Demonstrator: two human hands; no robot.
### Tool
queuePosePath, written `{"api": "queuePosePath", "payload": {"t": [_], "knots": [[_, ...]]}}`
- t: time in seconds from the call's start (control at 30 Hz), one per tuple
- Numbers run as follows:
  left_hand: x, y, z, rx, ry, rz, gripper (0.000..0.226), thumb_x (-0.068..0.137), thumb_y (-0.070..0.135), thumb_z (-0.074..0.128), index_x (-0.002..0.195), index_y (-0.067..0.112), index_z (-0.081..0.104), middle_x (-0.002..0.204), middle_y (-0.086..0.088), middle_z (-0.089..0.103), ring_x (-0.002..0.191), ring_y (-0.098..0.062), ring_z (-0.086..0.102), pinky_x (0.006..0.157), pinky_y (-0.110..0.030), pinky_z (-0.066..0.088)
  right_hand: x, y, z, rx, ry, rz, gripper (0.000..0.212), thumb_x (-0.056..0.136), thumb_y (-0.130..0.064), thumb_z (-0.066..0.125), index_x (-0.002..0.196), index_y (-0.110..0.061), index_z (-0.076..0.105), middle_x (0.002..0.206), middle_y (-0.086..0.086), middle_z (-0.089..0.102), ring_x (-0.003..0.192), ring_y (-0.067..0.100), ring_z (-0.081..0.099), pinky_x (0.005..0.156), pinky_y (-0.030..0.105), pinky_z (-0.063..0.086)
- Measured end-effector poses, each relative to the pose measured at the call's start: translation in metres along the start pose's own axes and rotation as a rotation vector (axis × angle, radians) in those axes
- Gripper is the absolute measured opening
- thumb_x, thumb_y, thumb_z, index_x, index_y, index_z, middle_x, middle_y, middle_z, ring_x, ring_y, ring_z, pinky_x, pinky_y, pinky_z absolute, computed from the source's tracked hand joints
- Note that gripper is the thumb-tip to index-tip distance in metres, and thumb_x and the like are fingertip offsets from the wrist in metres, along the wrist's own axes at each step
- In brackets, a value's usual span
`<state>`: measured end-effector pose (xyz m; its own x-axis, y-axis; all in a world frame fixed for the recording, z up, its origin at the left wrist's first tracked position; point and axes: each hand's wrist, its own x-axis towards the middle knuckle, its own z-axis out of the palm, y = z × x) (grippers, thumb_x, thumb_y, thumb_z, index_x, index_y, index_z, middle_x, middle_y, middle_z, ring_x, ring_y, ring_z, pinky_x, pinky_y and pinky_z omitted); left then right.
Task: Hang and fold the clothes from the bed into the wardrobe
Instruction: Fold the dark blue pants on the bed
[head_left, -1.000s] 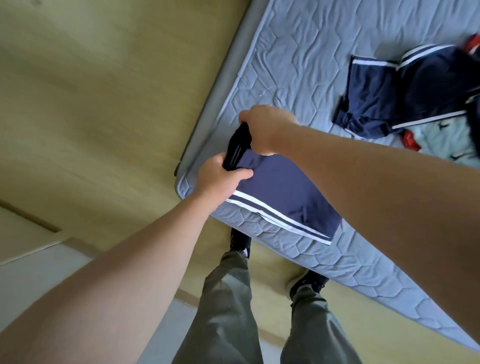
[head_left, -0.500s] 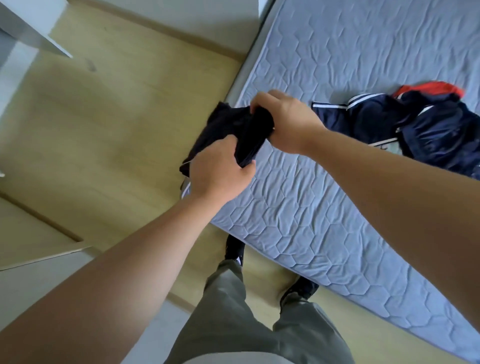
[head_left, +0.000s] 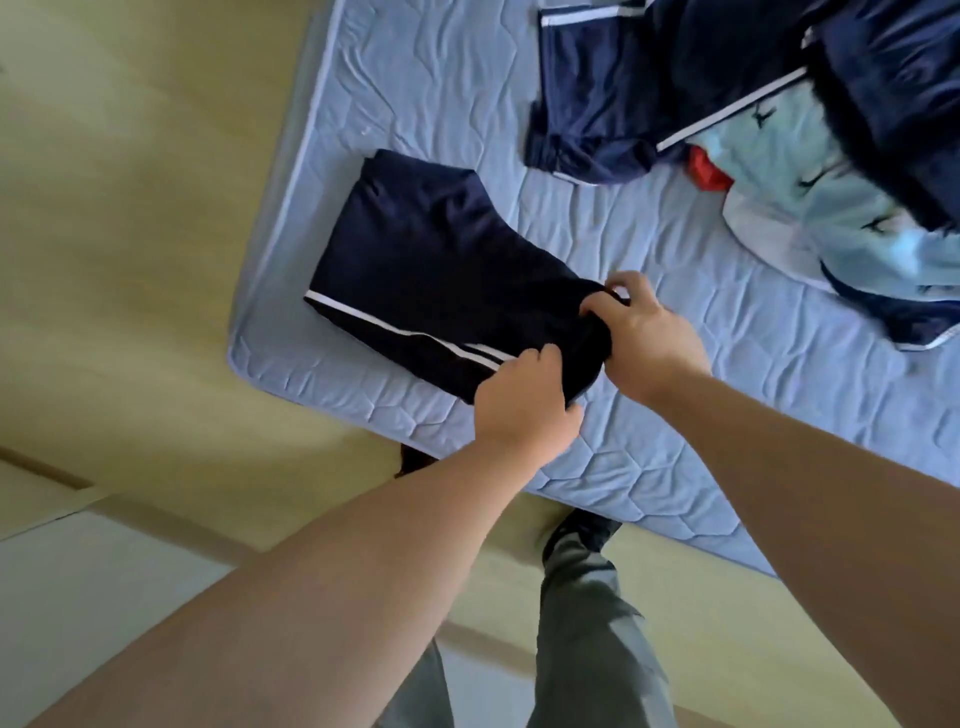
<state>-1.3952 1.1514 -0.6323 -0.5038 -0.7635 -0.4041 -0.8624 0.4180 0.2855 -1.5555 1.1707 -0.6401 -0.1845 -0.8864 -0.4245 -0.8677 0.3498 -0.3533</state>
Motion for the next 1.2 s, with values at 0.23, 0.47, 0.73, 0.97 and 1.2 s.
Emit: {"api": "queuePosePath", "payload": {"t": [0.23,0.47,0.73,0.97,1.2], "knots": [[0.015,0.035,0.044,0.037,-0.017,-0.023,0.035,0.076,0.038,0.067,0.082,0.02,0.038,0.072,0.006,0.045,0.065,-0.021,0.052,0.07,-0.036,0.039,-0.031,0.06,0.039,0.861,-0.012,0.757,0.062,0.091,-0.039,0.064,0.145,-0.021,0.038,0.126,0.001,0.059,0.096,0.018,0.066,0.081,0.04,0.056],[0.016,0.076,0.066,-0.029,-0.001,-0.112,0.029,0.075,0.033,0.068,0.076,0.018,0.043,0.062,0.01,0.042,0.072,-0.02,0.046,0.102,-0.048,0.038,-0.055,0.103,0.048,1.514,-0.123,0.98,0.04,0.101,-0.05,0.039,0.104,-0.02,0.065,0.091,-0.004,0.077,0.081,0.021,0.075,0.081,0.039,0.059],[-0.007,0.141,0.084,-0.593,-0.322,-0.228,0.017,0.07,0.027,0.071,0.076,0.02,0.056,0.064,0.003,0.064,0.061,-0.019,0.063,0.056,-0.037,0.056,-0.083,0.147,0.048,1.748,0.195,1.236,0.06,0.093,-0.07,0.035,0.103,-0.023,0.071,0.09,-0.001,0.077,0.079,0.022,0.075,0.069,0.036,0.06],[0.005,0.113,0.056,-1.015,-0.402,-0.443,0.016,0.06,0.027,0.077,0.075,0.026,0.07,0.068,0.008,0.069,0.061,-0.01,0.066,0.053,-0.03,0.053,-0.084,0.14,0.061,1.754,0.213,1.305,0.049,0.097,-0.061,0.036,0.098,-0.021,0.065,0.082,-0.004,0.072,0.079,0.018,0.068,0.074,0.031,0.049],[0.048,-0.015,0.007,-0.923,-0.266,-0.438,0.028,0.056,0.023,0.068,0.084,0.022,0.068,0.082,0.005,0.071,0.078,-0.016,0.065,0.074,-0.035,0.051,-0.015,0.045,0.062,1.503,0.18,1.057,0.022,0.09,-0.045,0.061,0.103,-0.028,0.057,0.081,-0.002,0.066,0.053,0.013,0.061,0.051,0.023,0.046]]}}
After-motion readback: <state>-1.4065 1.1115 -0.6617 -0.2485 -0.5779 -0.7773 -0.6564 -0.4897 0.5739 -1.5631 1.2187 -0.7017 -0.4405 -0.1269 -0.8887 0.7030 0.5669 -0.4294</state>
